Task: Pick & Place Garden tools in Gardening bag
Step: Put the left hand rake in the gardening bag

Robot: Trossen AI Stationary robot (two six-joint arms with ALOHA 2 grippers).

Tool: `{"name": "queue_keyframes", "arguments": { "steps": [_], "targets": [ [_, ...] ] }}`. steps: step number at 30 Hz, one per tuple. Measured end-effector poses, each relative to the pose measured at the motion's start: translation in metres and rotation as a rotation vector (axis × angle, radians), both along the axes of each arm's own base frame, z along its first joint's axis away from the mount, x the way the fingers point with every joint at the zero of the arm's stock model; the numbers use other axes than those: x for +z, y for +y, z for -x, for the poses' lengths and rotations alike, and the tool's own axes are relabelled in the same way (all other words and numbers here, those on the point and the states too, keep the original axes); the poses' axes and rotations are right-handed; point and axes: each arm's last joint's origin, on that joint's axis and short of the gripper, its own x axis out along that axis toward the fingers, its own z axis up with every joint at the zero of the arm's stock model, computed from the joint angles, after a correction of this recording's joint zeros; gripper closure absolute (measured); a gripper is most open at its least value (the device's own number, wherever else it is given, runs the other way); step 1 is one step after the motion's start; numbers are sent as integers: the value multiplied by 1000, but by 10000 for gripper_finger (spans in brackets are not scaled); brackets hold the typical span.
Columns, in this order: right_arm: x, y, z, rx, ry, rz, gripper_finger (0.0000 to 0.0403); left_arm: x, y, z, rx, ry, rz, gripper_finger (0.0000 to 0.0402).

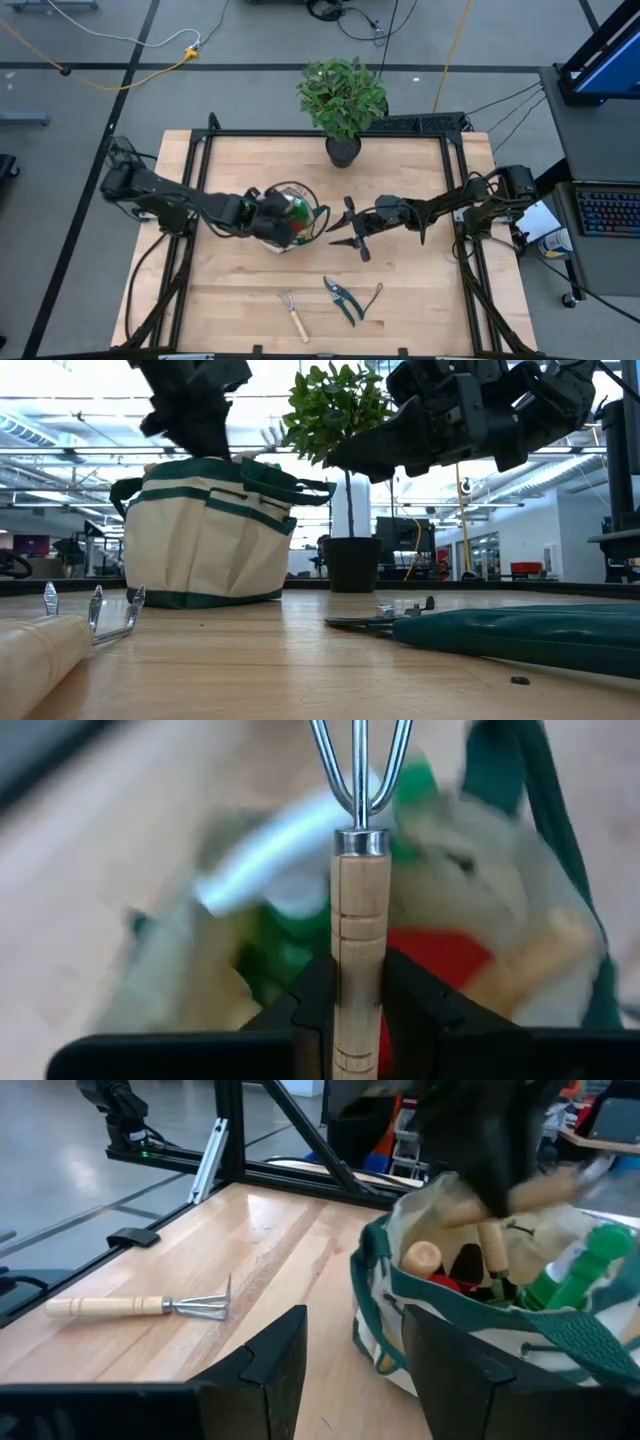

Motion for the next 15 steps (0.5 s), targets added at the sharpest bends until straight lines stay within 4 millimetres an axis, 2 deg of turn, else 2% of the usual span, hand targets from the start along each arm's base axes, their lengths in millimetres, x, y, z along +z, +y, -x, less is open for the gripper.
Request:
{"name": "queue_keyframes", "arguments": {
  "steps": [6,13,15],
  "targets": [
    [1,0,0,-4,-12,4,248,-5,-8,4,28,45,173,341],
    [1,-1,0,-11,-13,6,248,-4,-18,15,34,98,220,330],
    [1,-3,-1,-73,-15,22,248,-6,-18,19,75,135,241,325]
  ]
}}
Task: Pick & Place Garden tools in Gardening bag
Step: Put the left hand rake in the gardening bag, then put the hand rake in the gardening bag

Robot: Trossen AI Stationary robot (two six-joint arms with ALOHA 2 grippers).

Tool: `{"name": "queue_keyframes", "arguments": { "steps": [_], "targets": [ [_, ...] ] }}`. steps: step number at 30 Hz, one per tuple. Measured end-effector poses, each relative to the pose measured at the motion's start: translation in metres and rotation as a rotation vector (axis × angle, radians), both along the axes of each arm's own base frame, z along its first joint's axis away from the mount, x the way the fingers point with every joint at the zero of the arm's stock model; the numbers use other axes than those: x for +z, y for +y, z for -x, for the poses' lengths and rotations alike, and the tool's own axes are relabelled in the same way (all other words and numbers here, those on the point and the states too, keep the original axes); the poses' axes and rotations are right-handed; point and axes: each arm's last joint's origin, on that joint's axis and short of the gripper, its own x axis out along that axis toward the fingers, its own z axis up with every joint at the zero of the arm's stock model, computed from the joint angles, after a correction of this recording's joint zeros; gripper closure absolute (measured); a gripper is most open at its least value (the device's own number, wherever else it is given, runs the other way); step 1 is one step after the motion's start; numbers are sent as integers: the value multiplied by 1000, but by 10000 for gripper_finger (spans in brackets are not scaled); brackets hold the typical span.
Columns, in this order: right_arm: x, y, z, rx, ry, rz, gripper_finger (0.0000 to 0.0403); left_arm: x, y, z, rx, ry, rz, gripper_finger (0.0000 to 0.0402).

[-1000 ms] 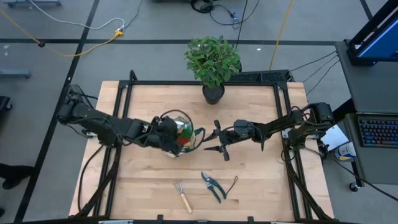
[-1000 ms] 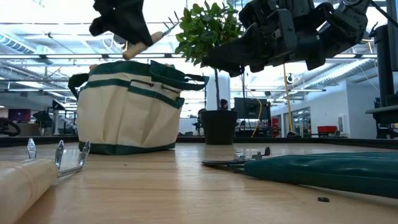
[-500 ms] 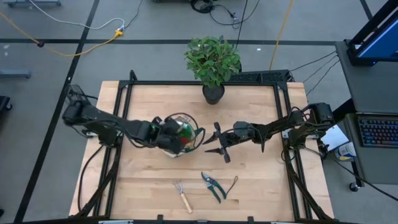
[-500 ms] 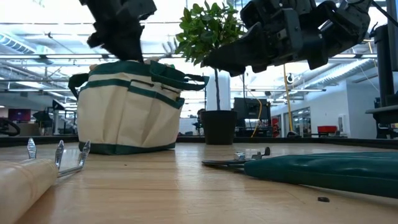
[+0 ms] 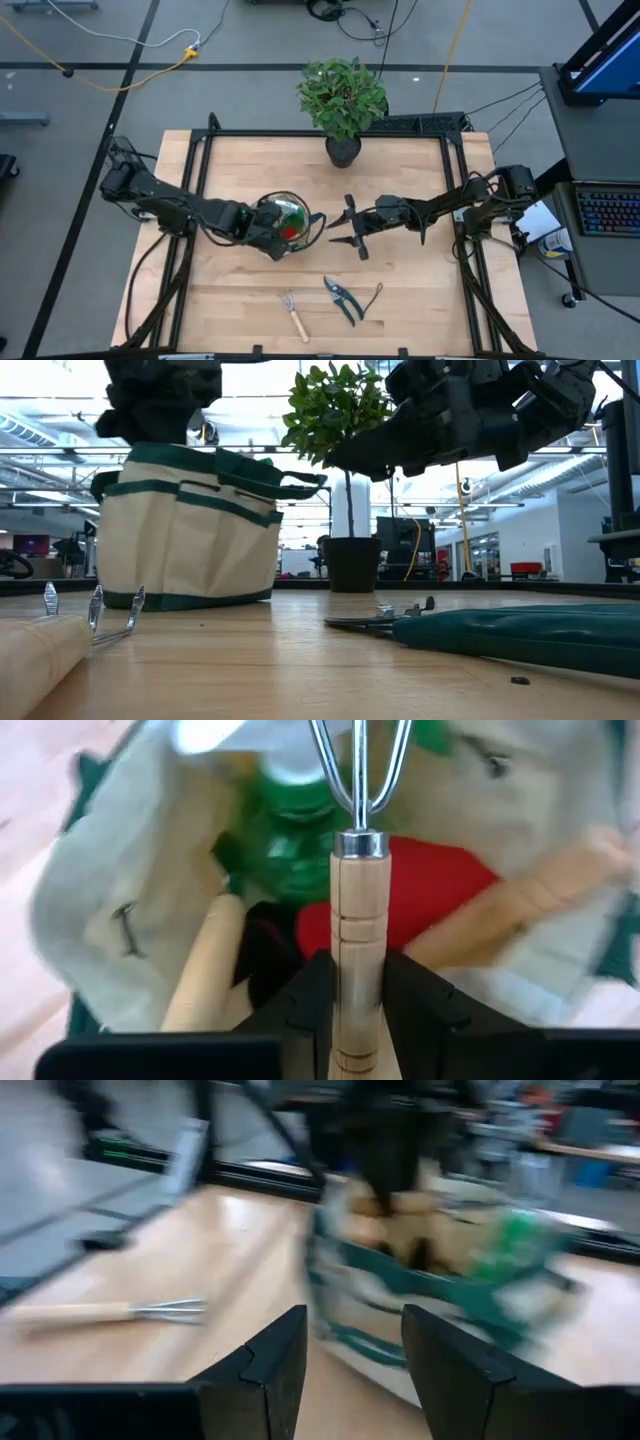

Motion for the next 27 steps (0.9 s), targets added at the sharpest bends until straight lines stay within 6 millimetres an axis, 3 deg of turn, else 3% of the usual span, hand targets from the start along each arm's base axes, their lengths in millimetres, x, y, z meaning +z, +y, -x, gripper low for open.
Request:
{"name": "queue_keyframes", "arguments": {
  "steps": [5,18,27],
  "targets": [
    [-1,-6,-1,-180,0,74,248,-3,0,3,11,53,10,326],
    [0,-4,-1,-142,24,-131,248,-4,3,1,-67,85,97,263],
    [1,-14,-1,-186,16,-215,248,-3,12,-1,-67,92,124,257]
  ]
}}
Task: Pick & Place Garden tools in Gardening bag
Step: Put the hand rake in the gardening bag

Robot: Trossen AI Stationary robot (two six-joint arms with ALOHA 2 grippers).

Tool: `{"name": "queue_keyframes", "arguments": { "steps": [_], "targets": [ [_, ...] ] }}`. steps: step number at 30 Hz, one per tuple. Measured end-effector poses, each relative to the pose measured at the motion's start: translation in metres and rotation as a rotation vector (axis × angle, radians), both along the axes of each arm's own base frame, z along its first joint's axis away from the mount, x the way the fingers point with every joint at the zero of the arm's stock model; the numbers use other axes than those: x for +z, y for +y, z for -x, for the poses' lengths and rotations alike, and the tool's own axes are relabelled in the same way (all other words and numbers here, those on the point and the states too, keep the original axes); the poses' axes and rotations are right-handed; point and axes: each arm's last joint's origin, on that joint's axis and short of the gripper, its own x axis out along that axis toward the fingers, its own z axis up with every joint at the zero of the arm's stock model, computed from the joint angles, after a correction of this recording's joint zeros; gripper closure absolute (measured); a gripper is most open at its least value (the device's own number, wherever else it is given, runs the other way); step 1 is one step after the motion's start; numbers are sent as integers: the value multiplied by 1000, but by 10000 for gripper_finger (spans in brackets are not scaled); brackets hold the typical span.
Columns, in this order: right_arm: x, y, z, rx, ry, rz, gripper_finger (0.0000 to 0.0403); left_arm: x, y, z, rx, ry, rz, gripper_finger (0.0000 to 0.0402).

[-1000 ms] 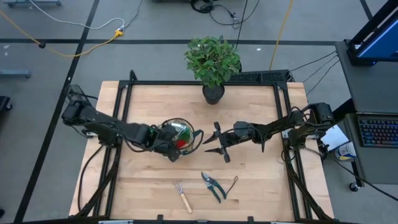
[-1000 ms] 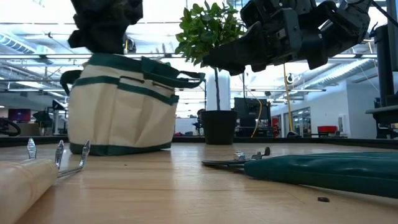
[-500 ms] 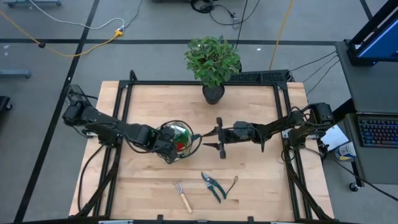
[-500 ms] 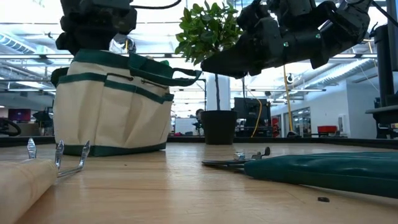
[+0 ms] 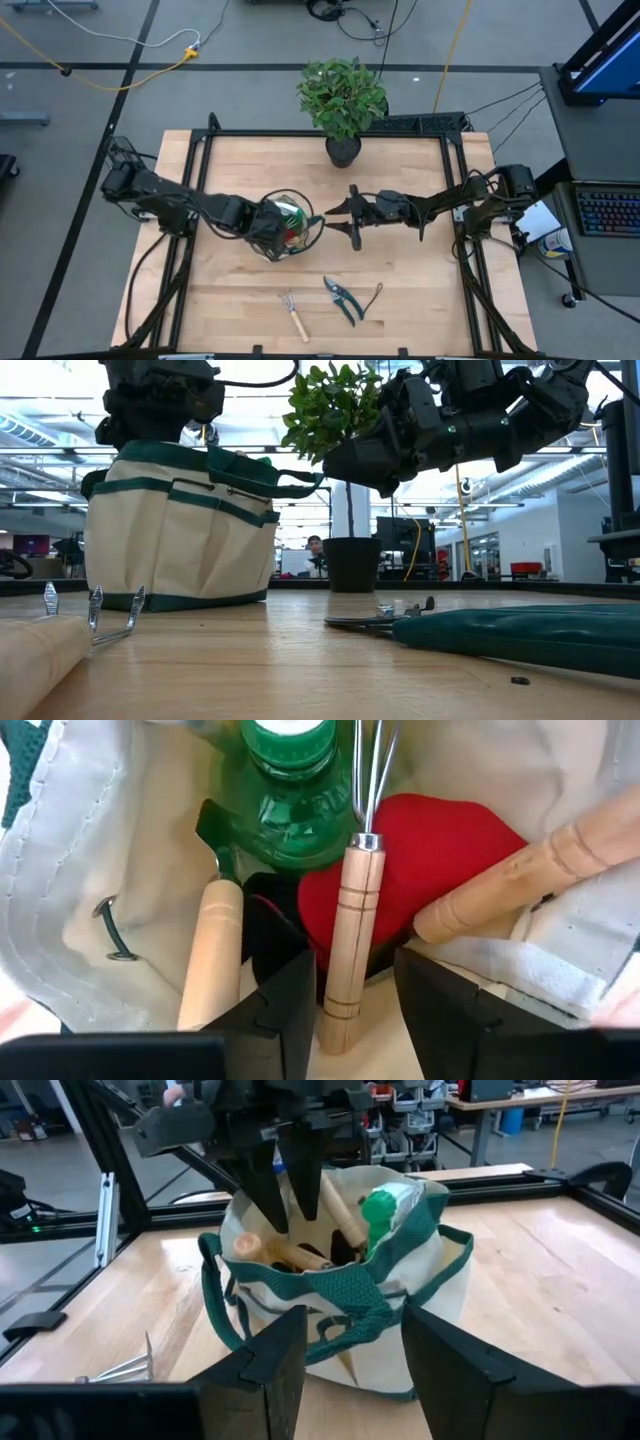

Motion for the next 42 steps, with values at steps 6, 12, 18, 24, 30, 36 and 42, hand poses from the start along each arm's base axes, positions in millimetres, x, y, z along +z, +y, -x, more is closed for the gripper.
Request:
{"name": "queue_keyframes", "arguments": {
  "steps": [6,12,18,24,30,36,42],
  "targets": [
    [0,0,0,3,0,2,248,10,7,5,11,-32,36,257],
    [-1,1,0,7,8,2,248,30,11,13,-22,-162,-58,256],
    [-5,1,1,8,56,2,248,52,-3,6,-271,-410,-167,256],
    [-6,1,1,8,58,2,248,60,-26,-3,-563,-546,-265,256],
    [-6,1,1,9,61,2,248,53,-48,-7,-746,-539,-315,256],
    [-6,1,1,12,61,2,248,35,-62,-13,-827,-488,-243,256],
    [-6,1,1,13,64,2,248,14,-74,-26,-904,-445,-224,256]
  ]
}}
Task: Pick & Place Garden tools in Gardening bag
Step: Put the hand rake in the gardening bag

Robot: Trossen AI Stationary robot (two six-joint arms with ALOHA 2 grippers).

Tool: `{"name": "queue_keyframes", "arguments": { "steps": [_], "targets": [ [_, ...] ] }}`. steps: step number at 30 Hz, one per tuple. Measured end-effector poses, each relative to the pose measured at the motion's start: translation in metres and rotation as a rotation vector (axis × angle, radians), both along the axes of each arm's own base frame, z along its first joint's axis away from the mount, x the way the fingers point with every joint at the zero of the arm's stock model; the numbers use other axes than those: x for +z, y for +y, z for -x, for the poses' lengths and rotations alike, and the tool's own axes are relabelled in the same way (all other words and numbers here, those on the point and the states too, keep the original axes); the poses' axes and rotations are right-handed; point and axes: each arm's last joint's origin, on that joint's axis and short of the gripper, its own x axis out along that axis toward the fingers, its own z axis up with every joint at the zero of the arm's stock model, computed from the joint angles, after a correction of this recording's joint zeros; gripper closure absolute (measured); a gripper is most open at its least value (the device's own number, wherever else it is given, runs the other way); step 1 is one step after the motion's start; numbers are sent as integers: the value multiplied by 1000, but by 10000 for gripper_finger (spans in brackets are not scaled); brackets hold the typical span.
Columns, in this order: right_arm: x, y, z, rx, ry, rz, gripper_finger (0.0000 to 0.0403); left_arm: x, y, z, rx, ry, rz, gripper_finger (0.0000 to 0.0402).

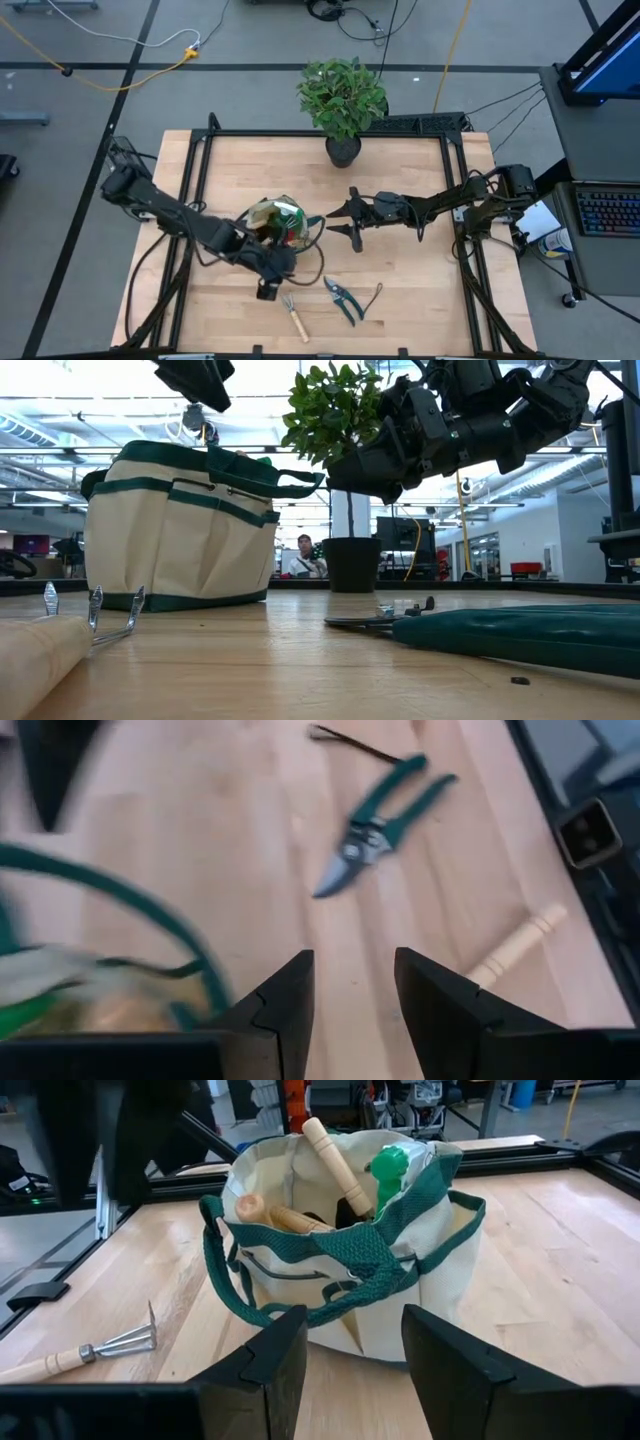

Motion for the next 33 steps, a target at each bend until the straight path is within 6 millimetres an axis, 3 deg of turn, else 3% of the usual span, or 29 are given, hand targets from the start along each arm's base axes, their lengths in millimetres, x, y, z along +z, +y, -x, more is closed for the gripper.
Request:
{"name": "queue_keyframes", "arguments": {
  "steps": [9,15,21,29,33],
  "targets": [
    [-3,0,1,0,35,1,248,-48,-22,-28,-152,98,109,256],
    [-4,0,1,0,38,1,248,-72,-36,-39,-352,80,106,257],
    [-4,0,1,0,40,1,248,-90,-53,-37,-530,77,27,257],
    [-5,0,1,5,47,23,248,-113,-78,-33,-587,84,27,257],
    [-5,0,1,5,51,23,248,-132,-82,-32,-584,105,-102,257]
  ]
}}
